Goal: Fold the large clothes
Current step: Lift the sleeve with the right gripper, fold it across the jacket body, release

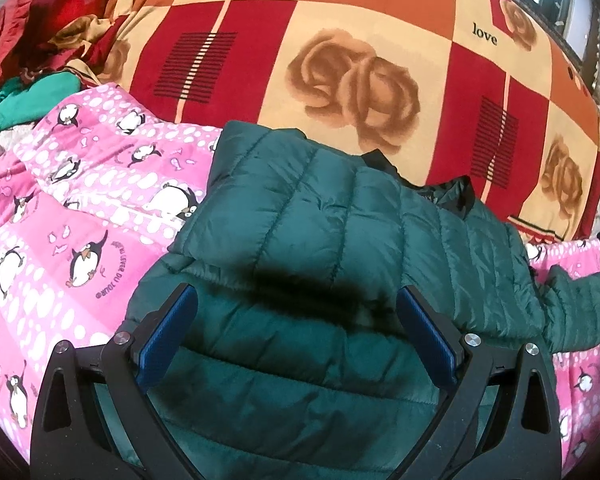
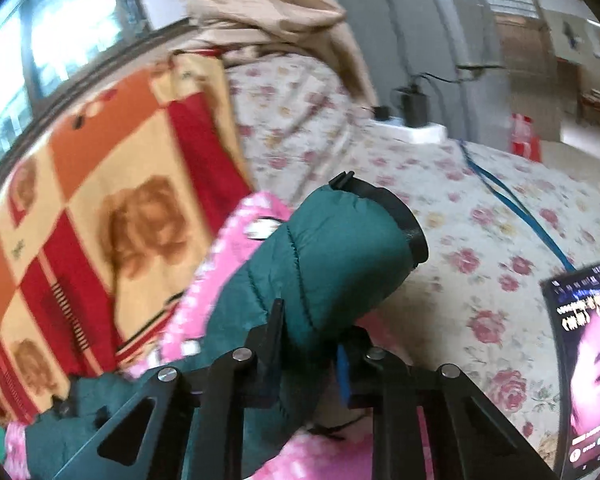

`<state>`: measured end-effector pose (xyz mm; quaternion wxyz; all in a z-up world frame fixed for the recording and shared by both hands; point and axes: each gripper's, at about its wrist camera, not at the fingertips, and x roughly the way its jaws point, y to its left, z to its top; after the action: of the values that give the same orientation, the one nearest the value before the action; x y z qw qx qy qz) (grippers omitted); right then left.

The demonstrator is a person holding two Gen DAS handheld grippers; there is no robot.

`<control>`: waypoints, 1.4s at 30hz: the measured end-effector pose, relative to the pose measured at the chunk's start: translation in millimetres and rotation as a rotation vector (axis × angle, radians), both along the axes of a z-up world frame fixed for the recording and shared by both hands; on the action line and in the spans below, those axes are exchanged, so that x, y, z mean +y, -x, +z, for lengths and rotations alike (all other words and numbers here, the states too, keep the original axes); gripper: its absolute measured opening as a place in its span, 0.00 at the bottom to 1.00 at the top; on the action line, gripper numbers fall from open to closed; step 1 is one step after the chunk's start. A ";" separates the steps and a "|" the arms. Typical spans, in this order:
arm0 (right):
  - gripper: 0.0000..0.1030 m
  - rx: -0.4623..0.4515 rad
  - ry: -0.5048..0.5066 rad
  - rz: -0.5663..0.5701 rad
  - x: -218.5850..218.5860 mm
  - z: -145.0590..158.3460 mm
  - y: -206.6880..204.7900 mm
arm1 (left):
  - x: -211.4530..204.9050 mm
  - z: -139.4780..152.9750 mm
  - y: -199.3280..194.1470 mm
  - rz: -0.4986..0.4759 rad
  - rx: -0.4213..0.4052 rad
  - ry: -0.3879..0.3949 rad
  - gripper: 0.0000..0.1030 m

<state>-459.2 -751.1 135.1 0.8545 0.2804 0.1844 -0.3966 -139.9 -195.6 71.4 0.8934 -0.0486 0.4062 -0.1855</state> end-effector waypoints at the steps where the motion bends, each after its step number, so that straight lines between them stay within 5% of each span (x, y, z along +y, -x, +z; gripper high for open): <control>1: 0.16 -0.008 0.004 0.027 4.9 4.0 -3.1 | 1.0 1.1 0.0 0.003 0.003 0.007 0.97; 13: 0.13 -0.070 0.024 0.315 93.5 21.0 -69.3 | 13.5 10.8 4.2 0.023 -0.012 0.036 0.97; 42: 0.11 0.030 -0.098 0.736 270.8 -37.3 -239.7 | 50.1 26.4 -0.6 0.083 -0.039 0.095 0.97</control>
<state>-219.5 -480.3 97.8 0.9226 0.2302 0.3042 -0.0572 -139.2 -145.5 97.8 0.9047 -0.1039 0.3773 -0.1683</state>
